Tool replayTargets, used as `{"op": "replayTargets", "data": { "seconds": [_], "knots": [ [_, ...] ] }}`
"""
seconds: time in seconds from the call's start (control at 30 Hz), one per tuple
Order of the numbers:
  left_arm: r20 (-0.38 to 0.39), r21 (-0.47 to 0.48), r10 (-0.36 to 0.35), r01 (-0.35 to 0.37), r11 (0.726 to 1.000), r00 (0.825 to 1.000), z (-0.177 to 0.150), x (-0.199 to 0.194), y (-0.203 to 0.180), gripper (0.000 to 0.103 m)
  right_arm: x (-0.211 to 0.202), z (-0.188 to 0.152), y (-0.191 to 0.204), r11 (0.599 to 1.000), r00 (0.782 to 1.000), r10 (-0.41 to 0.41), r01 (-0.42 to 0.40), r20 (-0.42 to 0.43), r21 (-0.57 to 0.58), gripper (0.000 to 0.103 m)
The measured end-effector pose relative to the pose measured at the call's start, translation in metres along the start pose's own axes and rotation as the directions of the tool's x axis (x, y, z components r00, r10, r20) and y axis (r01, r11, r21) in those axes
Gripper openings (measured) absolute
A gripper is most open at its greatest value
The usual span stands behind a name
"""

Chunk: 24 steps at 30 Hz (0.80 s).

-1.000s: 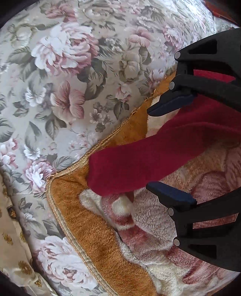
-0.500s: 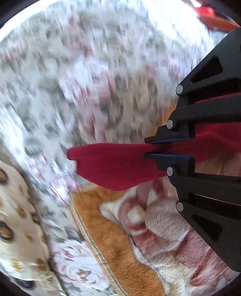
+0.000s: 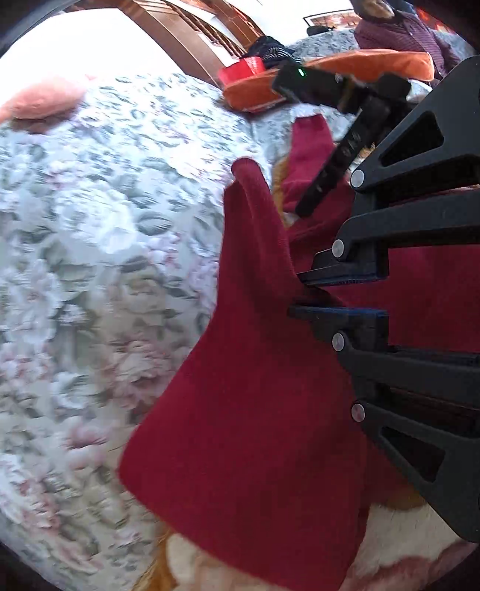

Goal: Fold small clothes

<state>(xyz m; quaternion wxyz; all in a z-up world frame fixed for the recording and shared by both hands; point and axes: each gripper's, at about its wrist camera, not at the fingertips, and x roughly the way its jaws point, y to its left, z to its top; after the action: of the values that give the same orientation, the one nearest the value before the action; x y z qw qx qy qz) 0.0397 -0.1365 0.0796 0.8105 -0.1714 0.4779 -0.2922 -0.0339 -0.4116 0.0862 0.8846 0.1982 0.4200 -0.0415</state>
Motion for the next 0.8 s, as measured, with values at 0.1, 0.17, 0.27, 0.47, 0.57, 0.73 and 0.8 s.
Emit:
{"op": "replayTargets", "data": {
  "seconds": [0.1, 0.17, 0.27, 0.47, 0.57, 0.73, 0.8],
  "knots": [
    [-0.106, 0.069, 0.062, -0.055, 0.996, 0.992, -0.020, 0.044, -0.005, 0.009, -0.003, -0.003, -0.033, 0.994, 1.000, -0.005, 0.005, 0.004, 0.108, 0.057],
    [-0.154, 0.100, 0.096, -0.081, 0.992, 0.983, -0.024, 0.048, -0.009, 0.011, -0.002, -0.006, -0.037, 0.993, 1.000, 0.029, -0.030, 0.006, 0.112, 0.057],
    [-0.119, 0.184, 0.101, -0.079, 0.980, 0.988, -0.024, 0.018, -0.022, 0.024, 0.001, -0.007, -0.033, 0.997, 0.999, 0.045, -0.044, -0.013, 0.059, 0.058],
    [0.035, 0.247, 0.115, -0.120, 0.962, 0.993, -0.028, -0.060, -0.020, 0.048, 0.018, -0.012, -0.012, 0.997, 0.995, 0.076, -0.075, -0.065, 0.005, 0.059],
    [0.113, 0.219, 0.231, -0.251, 0.943, 0.966, -0.024, -0.077, 0.001, 0.048, 0.032, -0.014, 0.001, 0.998, 0.995, -0.004, -0.002, -0.103, -0.062, 0.059],
    [0.083, 0.038, 0.277, -0.281, 0.959, 0.957, -0.017, -0.093, 0.062, 0.048, 0.063, -0.021, 0.022, 0.969, 0.981, -0.149, 0.121, -0.120, -0.215, 0.059],
    [0.082, 0.005, 0.300, -0.302, 0.953, 0.950, -0.018, -0.095, 0.078, 0.048, 0.066, -0.026, 0.030, 0.946, 0.977, -0.195, 0.165, -0.083, -0.278, 0.047]
  ]
}}
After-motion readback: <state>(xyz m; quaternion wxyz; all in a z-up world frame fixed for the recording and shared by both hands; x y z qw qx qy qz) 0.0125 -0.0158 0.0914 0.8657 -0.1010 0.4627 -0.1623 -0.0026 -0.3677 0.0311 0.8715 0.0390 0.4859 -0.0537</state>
